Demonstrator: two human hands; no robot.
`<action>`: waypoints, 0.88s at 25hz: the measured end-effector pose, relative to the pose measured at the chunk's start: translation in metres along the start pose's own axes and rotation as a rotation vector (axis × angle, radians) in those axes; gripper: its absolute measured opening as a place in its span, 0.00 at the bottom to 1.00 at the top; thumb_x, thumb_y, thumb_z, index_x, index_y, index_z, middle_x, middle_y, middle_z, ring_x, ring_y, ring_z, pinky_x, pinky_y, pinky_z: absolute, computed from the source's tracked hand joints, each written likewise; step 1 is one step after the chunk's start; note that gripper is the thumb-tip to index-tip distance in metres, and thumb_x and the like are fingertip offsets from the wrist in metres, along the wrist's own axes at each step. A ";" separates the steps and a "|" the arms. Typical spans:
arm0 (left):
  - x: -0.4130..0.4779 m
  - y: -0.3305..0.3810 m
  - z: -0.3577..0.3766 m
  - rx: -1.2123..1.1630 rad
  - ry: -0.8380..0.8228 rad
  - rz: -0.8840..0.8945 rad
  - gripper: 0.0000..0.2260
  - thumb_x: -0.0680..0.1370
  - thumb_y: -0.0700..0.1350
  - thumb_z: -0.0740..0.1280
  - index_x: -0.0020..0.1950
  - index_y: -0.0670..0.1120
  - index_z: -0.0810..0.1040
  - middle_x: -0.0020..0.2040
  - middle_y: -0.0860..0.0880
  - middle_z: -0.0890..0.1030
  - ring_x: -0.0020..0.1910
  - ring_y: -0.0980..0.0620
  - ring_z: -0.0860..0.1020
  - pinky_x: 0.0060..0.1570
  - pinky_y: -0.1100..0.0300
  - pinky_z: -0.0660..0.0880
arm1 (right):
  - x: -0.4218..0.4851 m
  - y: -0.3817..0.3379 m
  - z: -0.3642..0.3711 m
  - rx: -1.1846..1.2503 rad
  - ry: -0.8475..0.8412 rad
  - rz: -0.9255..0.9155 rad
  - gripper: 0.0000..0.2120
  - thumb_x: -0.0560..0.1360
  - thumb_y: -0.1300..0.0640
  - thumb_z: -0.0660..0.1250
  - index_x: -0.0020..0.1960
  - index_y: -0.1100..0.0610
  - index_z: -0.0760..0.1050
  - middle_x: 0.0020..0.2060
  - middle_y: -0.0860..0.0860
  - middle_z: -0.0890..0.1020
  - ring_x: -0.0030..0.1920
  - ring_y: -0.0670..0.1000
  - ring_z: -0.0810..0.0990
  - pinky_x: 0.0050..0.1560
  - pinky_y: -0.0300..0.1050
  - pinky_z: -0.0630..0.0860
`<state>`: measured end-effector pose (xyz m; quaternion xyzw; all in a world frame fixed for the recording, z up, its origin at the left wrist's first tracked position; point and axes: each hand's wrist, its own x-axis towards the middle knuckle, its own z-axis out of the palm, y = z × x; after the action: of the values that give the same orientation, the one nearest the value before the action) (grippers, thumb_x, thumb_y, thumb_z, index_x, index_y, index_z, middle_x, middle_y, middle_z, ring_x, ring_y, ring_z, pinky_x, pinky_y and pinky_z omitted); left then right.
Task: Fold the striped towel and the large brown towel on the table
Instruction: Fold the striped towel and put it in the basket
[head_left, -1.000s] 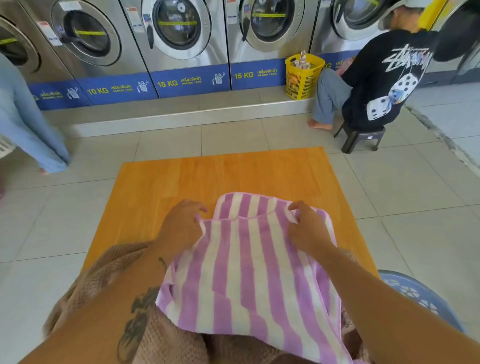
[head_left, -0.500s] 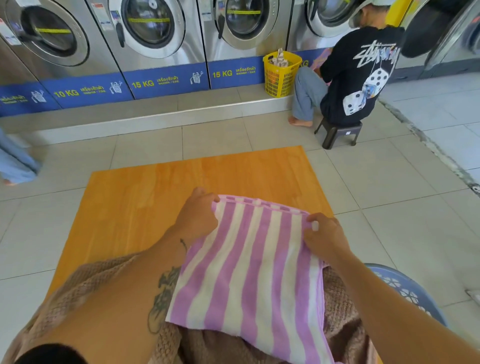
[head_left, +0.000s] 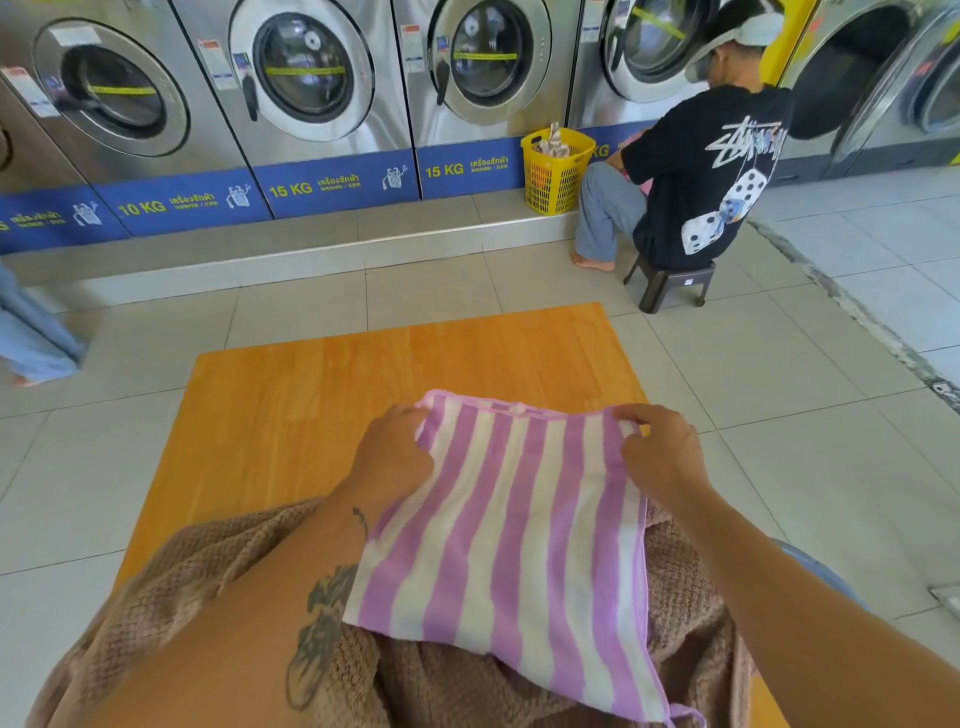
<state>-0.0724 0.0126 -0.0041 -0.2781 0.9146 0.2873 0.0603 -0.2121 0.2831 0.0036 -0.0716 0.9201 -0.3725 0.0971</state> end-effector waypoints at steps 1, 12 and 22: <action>0.001 0.003 -0.002 -0.050 0.094 0.042 0.27 0.76 0.34 0.60 0.75 0.45 0.68 0.73 0.47 0.69 0.70 0.45 0.69 0.67 0.56 0.68 | 0.001 0.000 0.000 0.019 0.031 -0.033 0.25 0.70 0.69 0.58 0.60 0.51 0.81 0.60 0.52 0.81 0.37 0.52 0.77 0.40 0.41 0.72; 0.009 -0.005 0.005 -0.051 -0.113 -0.028 0.22 0.78 0.40 0.61 0.72 0.49 0.71 0.75 0.48 0.66 0.72 0.48 0.68 0.68 0.57 0.66 | 0.017 0.033 0.017 -0.232 -0.284 0.057 0.27 0.74 0.62 0.63 0.72 0.54 0.71 0.70 0.57 0.70 0.68 0.61 0.70 0.66 0.48 0.69; -0.109 0.008 -0.028 -0.125 -0.166 0.218 0.11 0.81 0.46 0.62 0.62 0.55 0.77 0.53 0.59 0.77 0.49 0.59 0.77 0.50 0.58 0.78 | -0.117 -0.009 -0.029 -0.180 -0.292 -0.282 0.19 0.76 0.59 0.65 0.65 0.48 0.74 0.62 0.48 0.75 0.60 0.49 0.75 0.57 0.42 0.71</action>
<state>0.0163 0.0543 0.0523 -0.1556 0.9115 0.3708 0.0868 -0.1043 0.3202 0.0445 -0.2610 0.9068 -0.2844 0.1696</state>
